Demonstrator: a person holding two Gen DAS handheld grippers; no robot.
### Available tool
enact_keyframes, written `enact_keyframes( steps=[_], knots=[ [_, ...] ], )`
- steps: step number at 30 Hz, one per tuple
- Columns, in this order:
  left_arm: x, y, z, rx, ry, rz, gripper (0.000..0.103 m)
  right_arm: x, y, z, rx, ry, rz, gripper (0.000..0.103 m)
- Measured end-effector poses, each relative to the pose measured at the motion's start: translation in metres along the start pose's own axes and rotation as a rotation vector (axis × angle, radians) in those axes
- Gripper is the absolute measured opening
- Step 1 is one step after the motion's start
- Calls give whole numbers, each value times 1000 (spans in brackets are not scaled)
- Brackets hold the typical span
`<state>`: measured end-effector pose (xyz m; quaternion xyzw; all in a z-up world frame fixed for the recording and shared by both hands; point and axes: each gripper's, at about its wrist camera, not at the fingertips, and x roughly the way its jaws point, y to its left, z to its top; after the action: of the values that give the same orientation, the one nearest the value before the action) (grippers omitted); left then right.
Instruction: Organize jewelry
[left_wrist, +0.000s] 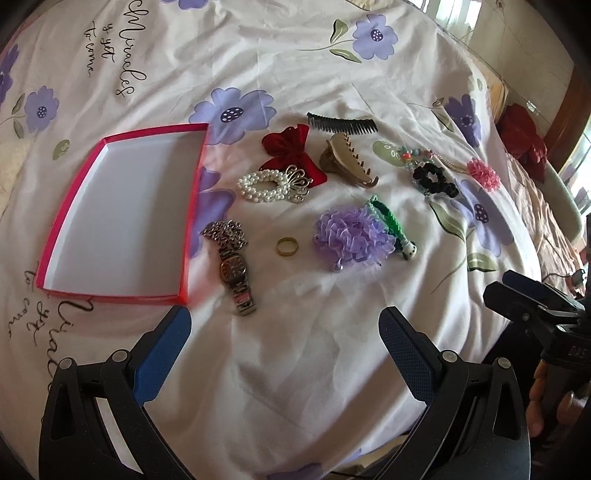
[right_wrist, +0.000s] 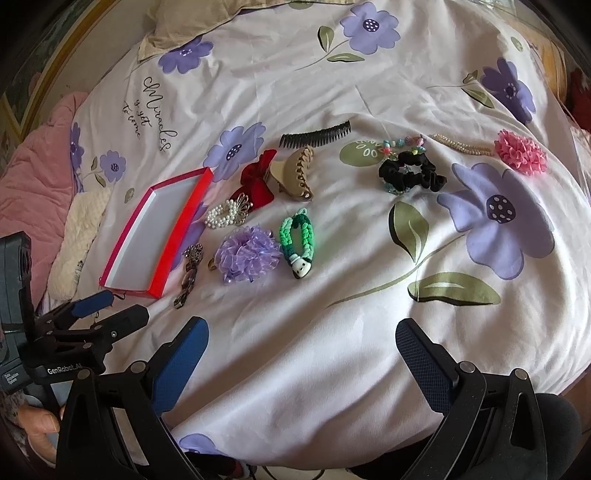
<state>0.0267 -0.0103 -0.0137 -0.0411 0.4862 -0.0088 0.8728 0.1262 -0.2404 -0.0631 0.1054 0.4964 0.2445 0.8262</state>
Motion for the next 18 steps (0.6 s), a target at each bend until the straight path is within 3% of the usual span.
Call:
enact_keyframes(
  steps=[7, 16, 18],
  knots=[
    [14, -2, 16, -3, 24, -43, 102, 5, -10, 11, -9, -36, 11, 100],
    [57, -13, 43, -42, 79, -164, 96, 27, -58, 54, 56, -52, -66, 91],
    [65, -18, 47, -42, 89, -182, 93, 36, -74, 68, 89, -42, -87, 84]
  ],
)
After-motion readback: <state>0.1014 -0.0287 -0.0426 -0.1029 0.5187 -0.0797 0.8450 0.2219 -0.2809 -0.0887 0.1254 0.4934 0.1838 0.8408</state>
